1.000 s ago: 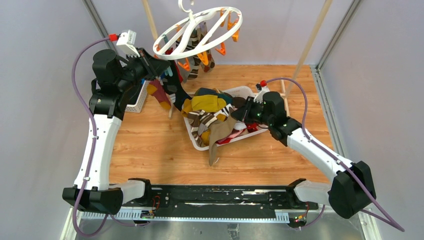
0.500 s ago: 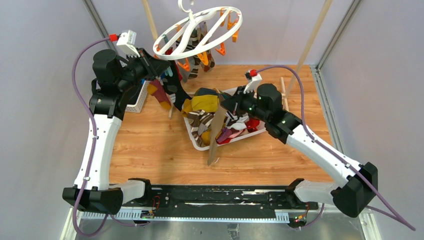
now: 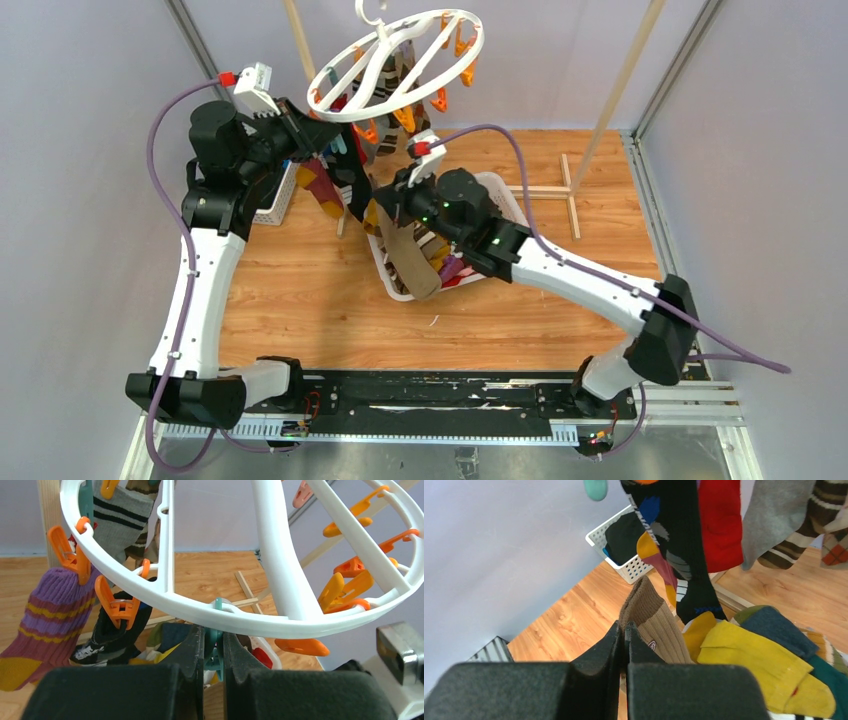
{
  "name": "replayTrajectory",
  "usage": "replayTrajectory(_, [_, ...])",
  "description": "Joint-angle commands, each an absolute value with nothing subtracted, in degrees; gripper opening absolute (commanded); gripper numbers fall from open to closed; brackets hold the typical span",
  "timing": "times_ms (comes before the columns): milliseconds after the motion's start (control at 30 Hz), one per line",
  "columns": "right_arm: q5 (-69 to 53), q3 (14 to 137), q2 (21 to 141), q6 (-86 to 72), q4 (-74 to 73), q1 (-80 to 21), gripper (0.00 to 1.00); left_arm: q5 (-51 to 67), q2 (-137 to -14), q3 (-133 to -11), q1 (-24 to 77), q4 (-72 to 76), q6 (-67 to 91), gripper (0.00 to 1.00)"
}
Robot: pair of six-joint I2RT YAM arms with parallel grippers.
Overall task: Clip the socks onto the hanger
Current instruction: Pick up the sock from the bin, then clamp the sock onto the hanger.
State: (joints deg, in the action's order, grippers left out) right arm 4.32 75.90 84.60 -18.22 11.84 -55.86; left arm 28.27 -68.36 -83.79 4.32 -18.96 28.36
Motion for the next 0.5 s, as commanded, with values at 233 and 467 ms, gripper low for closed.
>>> replayTrajectory(233, [17.29,83.25,93.01,-12.3,19.56,-60.18,0.0,24.08,-66.83,-80.34,5.68,-20.21,28.81,0.0])
replayTrajectory(467, [17.2,86.47,96.13,-12.07,19.91,-60.47,0.0,22.96,-68.25,-80.85,7.65,-20.91,28.63,0.0])
